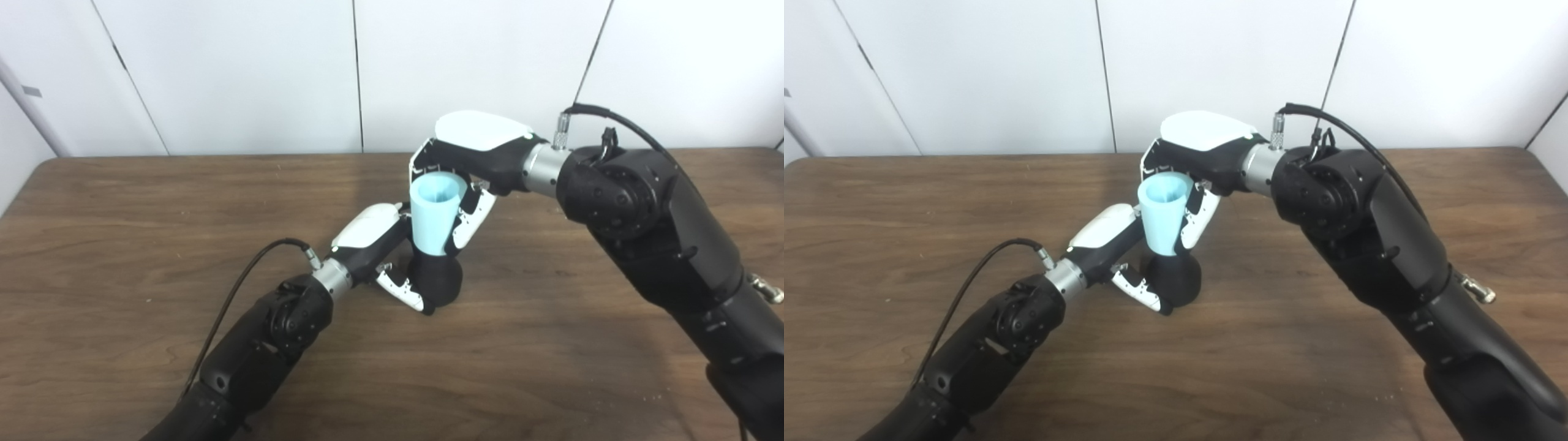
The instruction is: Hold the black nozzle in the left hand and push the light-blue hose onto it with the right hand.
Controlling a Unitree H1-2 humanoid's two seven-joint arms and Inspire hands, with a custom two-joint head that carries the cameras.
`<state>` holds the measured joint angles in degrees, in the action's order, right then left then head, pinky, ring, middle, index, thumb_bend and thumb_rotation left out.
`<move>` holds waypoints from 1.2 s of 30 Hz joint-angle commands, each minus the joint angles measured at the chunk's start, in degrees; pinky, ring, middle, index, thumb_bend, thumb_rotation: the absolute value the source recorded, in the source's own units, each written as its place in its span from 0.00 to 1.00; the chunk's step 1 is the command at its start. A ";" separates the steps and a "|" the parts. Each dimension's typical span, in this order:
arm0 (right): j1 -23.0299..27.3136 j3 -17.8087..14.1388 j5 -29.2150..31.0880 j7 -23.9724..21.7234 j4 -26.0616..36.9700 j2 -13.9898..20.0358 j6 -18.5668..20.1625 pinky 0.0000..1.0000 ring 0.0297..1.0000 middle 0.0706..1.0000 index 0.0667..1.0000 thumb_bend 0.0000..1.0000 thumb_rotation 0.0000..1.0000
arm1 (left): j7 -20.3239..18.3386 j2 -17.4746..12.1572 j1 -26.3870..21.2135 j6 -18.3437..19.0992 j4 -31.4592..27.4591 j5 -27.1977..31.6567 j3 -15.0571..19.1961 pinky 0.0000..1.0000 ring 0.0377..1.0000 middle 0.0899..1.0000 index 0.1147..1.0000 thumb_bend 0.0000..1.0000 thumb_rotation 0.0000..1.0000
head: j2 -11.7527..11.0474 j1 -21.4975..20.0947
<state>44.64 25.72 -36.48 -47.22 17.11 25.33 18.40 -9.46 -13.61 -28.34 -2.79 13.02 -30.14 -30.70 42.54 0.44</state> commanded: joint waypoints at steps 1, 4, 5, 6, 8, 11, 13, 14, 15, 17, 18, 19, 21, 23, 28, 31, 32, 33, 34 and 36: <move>-0.68 -0.05 0.56 0.21 1.05 0.77 -1.71 0.37 0.44 0.44 0.45 0.50 0.00 | -5.46 -1.37 3.22 2.50 2.73 -1.94 -2.26 1.00 0.58 0.43 0.42 0.53 0.00 | 0.22 0.14; -2.60 -0.89 0.35 0.99 1.07 1.08 -1.50 0.37 0.43 0.44 0.46 0.50 0.00 | -5.62 -1.56 3.52 2.55 2.52 -1.85 -2.27 1.00 0.58 0.43 0.42 0.53 0.00 | 0.36 0.06; -3.15 -1.31 0.44 1.41 0.94 1.11 -1.42 0.37 0.42 0.45 0.46 0.50 0.00 | -5.68 -1.59 3.53 2.52 2.59 -1.80 -2.26 1.00 0.58 0.43 0.42 0.53 0.00 | 0.36 0.06; -3.66 -1.74 0.50 1.87 0.81 1.10 -1.28 0.36 0.42 0.44 0.46 0.50 0.00 | -5.72 -1.60 3.49 2.51 2.68 -1.74 -2.25 1.00 0.58 0.43 0.42 0.53 0.00 | 0.44 0.05; -4.62 -2.38 0.38 2.79 0.86 0.90 -0.75 0.36 0.42 0.45 0.46 0.50 0.00 | -5.77 -1.56 3.39 2.53 2.83 -1.62 -2.19 1.00 0.58 0.43 0.42 0.53 0.00 | 0.43 0.05; -6.47 -2.97 -0.24 4.57 1.18 0.14 0.44 0.36 0.42 0.44 0.47 0.50 0.00 | -5.94 -1.56 3.30 2.61 2.62 -1.42 -2.07 1.00 0.59 0.43 0.42 0.53 0.00 | 0.48 0.09; -7.67 -3.22 -0.54 5.81 1.16 -0.52 0.79 0.36 0.42 0.44 0.47 0.50 0.00 | -5.98 -1.60 3.23 2.53 2.61 -1.34 -2.00 1.00 0.59 0.43 0.42 0.53 0.00 | 0.45 0.00; -7.99 -3.22 -0.63 6.22 1.12 -0.70 0.86 0.36 0.42 0.44 0.47 0.50 0.00 | -5.98 -1.62 3.21 2.49 2.63 -1.32 -1.97 1.00 0.59 0.43 0.42 0.53 0.00 | 0.45 0.00; -8.30 -3.14 -0.83 6.60 1.08 -0.91 0.94 0.36 0.42 0.44 0.47 0.50 0.00 | -6.00 -1.65 3.19 2.44 2.63 -1.29 -1.94 1.00 0.58 0.43 0.42 0.53 0.00 | 0.48 -0.03; -8.91 -2.70 -1.52 7.10 1.18 -1.49 1.27 0.36 0.42 0.45 0.47 0.50 0.00 | -5.90 -1.71 3.12 2.25 2.73 -1.38 -1.92 1.00 0.58 0.43 0.42 0.53 0.00 | 0.48 -0.03; -9.12 -2.45 -1.76 7.19 1.22 -1.74 1.33 0.36 0.42 0.45 0.47 0.50 0.00 | -5.87 -1.73 3.10 2.20 2.71 -1.43 -1.92 1.00 0.58 0.43 0.42 0.53 0.00 | 0.59 0.20; -9.23 -2.17 -1.98 7.17 1.23 -1.94 1.30 0.36 0.42 0.45 0.47 0.50 0.00 | -5.85 -1.74 3.09 2.21 2.67 -1.50 -1.93 1.00 0.58 0.43 0.42 0.53 0.00 | 0.59 0.20; -9.32 -1.78 -2.21 7.01 1.15 -2.19 1.02 0.36 0.42 0.45 0.47 0.50 0.00 | -5.80 -1.73 3.07 2.23 2.66 -1.61 -1.96 1.00 0.59 0.43 0.42 0.53 0.00 | 0.59 0.20; -9.37 -1.38 -2.23 6.82 1.05 -2.32 0.50 0.36 0.42 0.45 0.46 0.50 0.00 | -5.75 -1.71 3.09 2.22 2.64 -1.66 -1.98 1.00 0.59 0.44 0.42 0.53 0.00 | 0.69 0.10; -9.09 0.04 -1.80 6.99 0.58 -2.03 -2.55 0.35 0.43 0.45 0.47 0.50 0.00 | -5.67 -1.57 3.15 2.53 2.53 -1.82 -2.00 1.00 0.59 0.44 0.42 0.53 0.00 | 0.78 0.25; -8.46 0.90 -1.71 6.93 0.11 -1.60 -5.10 0.35 0.43 0.45 0.47 0.50 0.00 | -5.74 -1.47 3.19 2.74 2.37 -1.92 -2.08 1.00 0.59 0.44 0.42 0.53 0.00 | 0.78 0.25; -7.95 1.31 -1.59 6.74 0.02 -1.35 -6.28 0.35 0.42 0.45 0.47 0.50 0.00 | -5.75 -1.45 3.20 2.78 2.34 -1.97 -2.12 1.00 0.59 0.44 0.41 0.53 0.00 | 0.78 0.25; -7.62 1.52 -1.51 6.61 -0.03 -1.20 -7.07 0.35 0.42 0.45 0.47 0.50 0.00 | -5.76 -1.44 3.21 2.80 2.32 -2.00 -2.14 1.00 0.59 0.44 0.41 0.53 0.00 | 0.78 0.25; -7.14 1.79 -1.43 6.36 0.02 -1.02 -7.87 0.36 0.42 0.45 0.47 0.50 0.00 | -5.77 -1.44 3.20 2.81 2.34 -2.04 -2.17 1.00 0.59 0.44 0.41 0.53 0.00 | 0.93 0.09; -6.38 2.25 -1.29 5.95 0.07 -0.72 -8.88 0.37 0.42 0.44 0.47 0.50 0.00 | -5.77 -1.41 3.19 2.73 2.41 -2.01 -2.18 1.00 0.59 0.44 0.42 0.53 0.00 | 0.93 0.09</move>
<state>37.08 26.34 -39.61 -38.75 16.61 24.86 13.19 -9.79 -14.00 -27.85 -2.80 12.29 -30.08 -30.59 43.42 0.44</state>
